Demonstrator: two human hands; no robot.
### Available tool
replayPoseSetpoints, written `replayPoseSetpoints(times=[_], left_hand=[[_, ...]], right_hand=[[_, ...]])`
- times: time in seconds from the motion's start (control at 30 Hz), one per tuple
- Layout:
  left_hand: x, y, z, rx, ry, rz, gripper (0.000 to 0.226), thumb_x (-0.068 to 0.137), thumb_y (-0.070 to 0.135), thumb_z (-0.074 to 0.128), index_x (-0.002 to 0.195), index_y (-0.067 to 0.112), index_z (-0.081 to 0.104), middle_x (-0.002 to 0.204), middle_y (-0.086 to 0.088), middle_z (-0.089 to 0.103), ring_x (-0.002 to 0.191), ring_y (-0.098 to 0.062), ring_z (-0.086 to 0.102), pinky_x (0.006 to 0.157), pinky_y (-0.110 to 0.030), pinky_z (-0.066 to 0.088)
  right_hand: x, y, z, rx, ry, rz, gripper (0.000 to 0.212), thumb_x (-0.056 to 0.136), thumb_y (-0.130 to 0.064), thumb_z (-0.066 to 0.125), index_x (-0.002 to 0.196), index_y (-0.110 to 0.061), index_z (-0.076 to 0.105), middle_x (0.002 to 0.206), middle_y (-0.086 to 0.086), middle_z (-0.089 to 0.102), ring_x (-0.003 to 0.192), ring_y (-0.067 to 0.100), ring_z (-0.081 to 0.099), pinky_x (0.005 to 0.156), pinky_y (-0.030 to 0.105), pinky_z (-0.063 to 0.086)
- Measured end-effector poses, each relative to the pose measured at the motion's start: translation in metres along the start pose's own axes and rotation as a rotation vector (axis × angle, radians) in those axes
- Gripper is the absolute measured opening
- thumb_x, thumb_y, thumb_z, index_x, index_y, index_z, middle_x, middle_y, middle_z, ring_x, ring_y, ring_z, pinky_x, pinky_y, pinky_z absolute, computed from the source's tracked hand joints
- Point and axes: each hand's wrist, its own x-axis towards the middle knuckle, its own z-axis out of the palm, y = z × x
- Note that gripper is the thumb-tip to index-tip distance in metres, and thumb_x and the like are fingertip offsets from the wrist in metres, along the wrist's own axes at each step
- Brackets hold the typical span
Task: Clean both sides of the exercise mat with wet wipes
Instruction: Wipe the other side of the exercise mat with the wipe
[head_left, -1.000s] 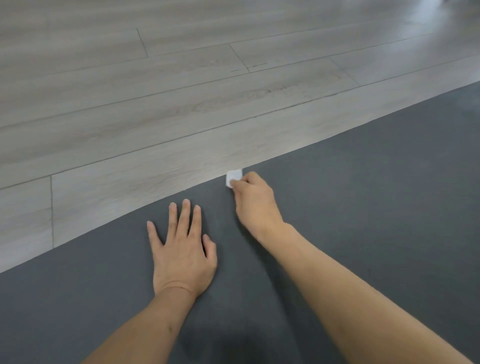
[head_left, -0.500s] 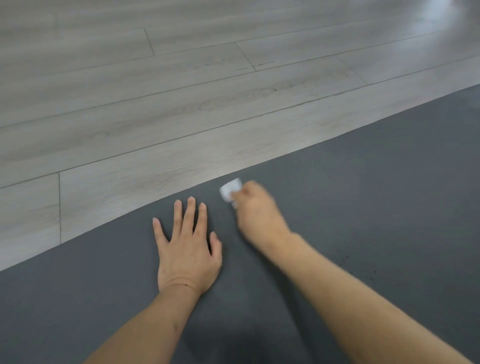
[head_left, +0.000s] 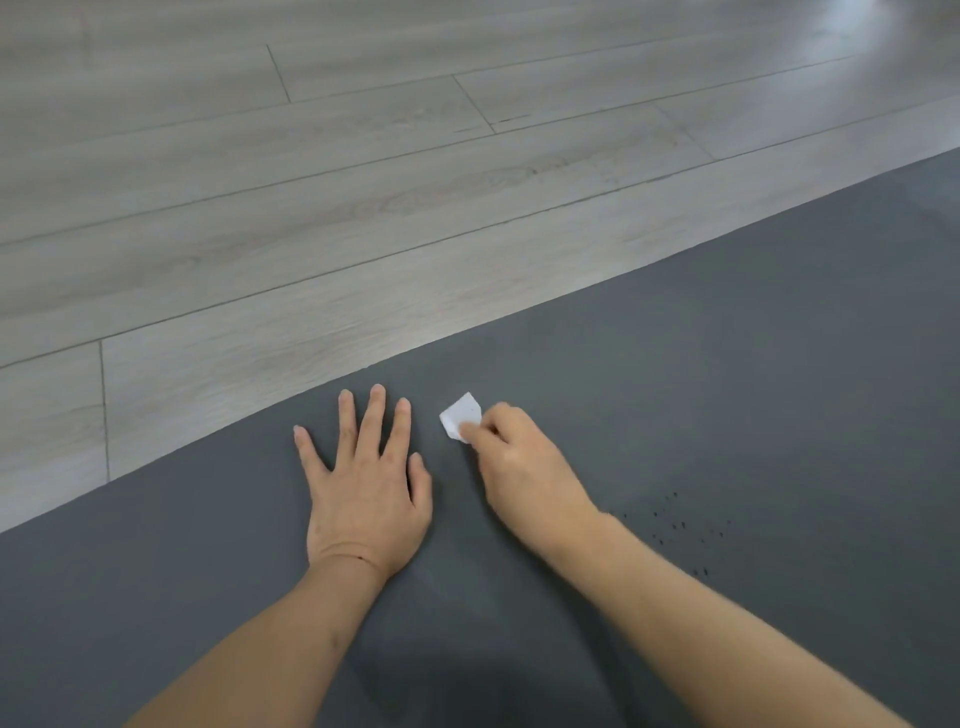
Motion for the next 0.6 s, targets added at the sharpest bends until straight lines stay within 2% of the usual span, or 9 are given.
replayPoseSetpoints(times=[0.07,0.1,0.17,0.23,0.33,0.4,0.43,0.5,0.6], left_hand=[[0.0,0.0,0.0,0.002,0.007,0.015,0.069,0.098,0.043,0.015,0.163,0.025,0.03,0.172,0.0,0.017,0.161,-0.027,0.006,0.12,-0.073,0.007],[0.001,0.001,0.0,0.005,0.008,0.018,0.068,0.098,0.043,0.014,0.163,0.026,0.029,0.173,0.001,0.017,0.161,-0.026,0.004,0.12,-0.074,0.007],[0.002,0.002,0.001,0.008,0.009,0.021,0.068,0.098,0.043,0.015,0.163,0.027,0.028,0.172,0.001,0.017,0.161,-0.026,0.004,0.119,-0.074,0.006],[0.002,0.001,0.001,0.012,0.015,0.022,0.067,0.098,0.042,0.016,0.162,0.026,0.03,0.172,0.001,0.019,0.161,-0.026,0.005,0.118,-0.075,0.007],[0.002,0.0,0.001,0.013,0.014,0.028,0.067,0.099,0.04,0.015,0.162,0.026,0.031,0.172,0.001,0.02,0.161,-0.026,0.005,0.118,-0.076,0.008],[0.002,-0.001,0.001,0.014,0.016,0.031,0.067,0.099,0.04,0.016,0.162,0.025,0.033,0.171,0.001,0.021,0.16,-0.026,0.007,0.118,-0.076,0.009],[0.002,-0.002,0.002,0.011,0.017,0.03,0.067,0.099,0.04,0.016,0.162,0.025,0.033,0.171,0.001,0.022,0.16,-0.026,0.007,0.118,-0.076,0.01],[0.001,-0.001,0.002,0.002,0.016,0.032,0.066,0.099,0.041,0.016,0.162,0.026,0.032,0.172,0.001,0.02,0.161,-0.026,0.006,0.118,-0.076,0.008],[0.003,0.0,0.001,-0.005,0.014,0.025,0.068,0.098,0.042,0.013,0.163,0.027,0.029,0.173,0.002,0.017,0.161,-0.025,0.002,0.119,-0.075,0.005]], right_hand=[[0.001,0.045,-0.021,-0.097,0.121,0.057,0.019,0.1,-0.03,0.04,0.103,-0.022,0.058,0.096,-0.005,0.045,0.081,0.019,0.044,0.07,0.036,0.039],[0.006,0.073,-0.037,-0.167,0.187,0.187,0.02,0.097,-0.035,0.043,0.092,-0.019,0.054,0.089,-0.006,0.046,0.076,0.019,0.044,0.066,0.036,0.036],[0.01,0.116,-0.061,-0.213,0.322,0.509,0.016,0.093,-0.029,0.048,0.088,-0.014,0.053,0.086,-0.006,0.046,0.077,0.021,0.044,0.063,0.035,0.032],[0.012,0.11,-0.056,-0.08,0.425,0.66,0.008,0.091,-0.015,0.048,0.088,-0.01,0.054,0.085,-0.003,0.045,0.077,0.023,0.044,0.063,0.033,0.029],[-0.009,0.025,-0.01,-0.077,0.238,0.273,0.006,0.092,-0.009,0.053,0.093,-0.01,0.058,0.086,0.001,0.045,0.076,0.023,0.045,0.065,0.029,0.032],[-0.036,-0.021,0.008,-0.027,-0.003,-0.046,0.014,0.101,-0.024,0.047,0.105,-0.016,0.058,0.094,-0.001,0.048,0.083,0.019,0.046,0.068,0.032,0.041],[-0.04,-0.021,0.004,-0.06,0.021,-0.147,0.02,0.103,-0.034,0.042,0.104,-0.021,0.057,0.096,-0.004,0.051,0.084,0.017,0.048,0.069,0.032,0.044],[-0.035,0.022,-0.019,-0.196,0.106,-0.028,0.032,0.101,-0.048,0.039,0.091,-0.021,0.055,0.087,-0.005,0.056,0.078,0.017,0.053,0.065,0.033,0.046],[-0.02,0.11,-0.06,-0.278,0.218,0.448,0.029,0.098,-0.036,0.043,0.085,-0.011,0.047,0.084,-0.002,0.046,0.078,0.027,0.048,0.059,0.028,0.035]])
